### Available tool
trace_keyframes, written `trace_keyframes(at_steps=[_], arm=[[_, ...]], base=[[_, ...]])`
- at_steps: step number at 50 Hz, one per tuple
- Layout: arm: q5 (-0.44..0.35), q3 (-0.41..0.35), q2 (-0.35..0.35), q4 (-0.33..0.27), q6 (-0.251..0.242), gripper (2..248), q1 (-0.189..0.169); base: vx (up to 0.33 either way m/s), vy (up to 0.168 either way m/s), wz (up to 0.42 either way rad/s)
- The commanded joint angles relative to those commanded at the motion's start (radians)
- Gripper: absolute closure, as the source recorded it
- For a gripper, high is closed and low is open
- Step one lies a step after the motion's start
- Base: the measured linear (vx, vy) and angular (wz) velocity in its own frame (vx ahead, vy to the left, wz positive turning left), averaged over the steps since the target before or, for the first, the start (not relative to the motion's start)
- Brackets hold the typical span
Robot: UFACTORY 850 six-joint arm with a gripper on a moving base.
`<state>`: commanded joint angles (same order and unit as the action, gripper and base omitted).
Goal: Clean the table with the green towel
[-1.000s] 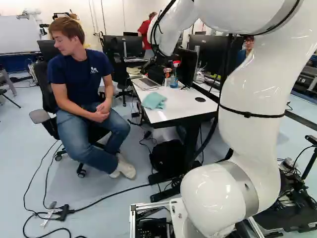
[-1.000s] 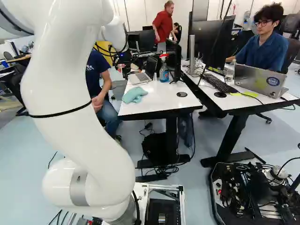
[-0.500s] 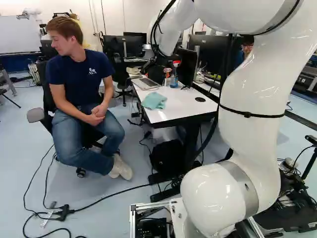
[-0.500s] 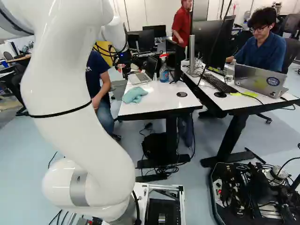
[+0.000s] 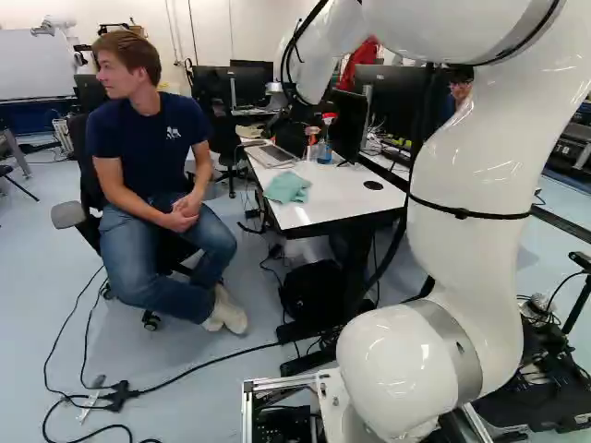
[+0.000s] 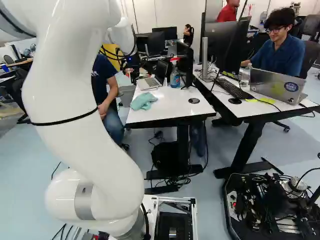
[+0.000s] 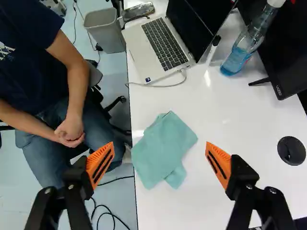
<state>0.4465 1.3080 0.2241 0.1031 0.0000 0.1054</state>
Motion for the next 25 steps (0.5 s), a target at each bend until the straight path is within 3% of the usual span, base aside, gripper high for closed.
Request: trace_keyframes(at_steps=[25], arm=[[-0.062,-0.058,-0.024,-0.005,0.0,3,-0.005]], base=[[0.0,0.0,0.0]])
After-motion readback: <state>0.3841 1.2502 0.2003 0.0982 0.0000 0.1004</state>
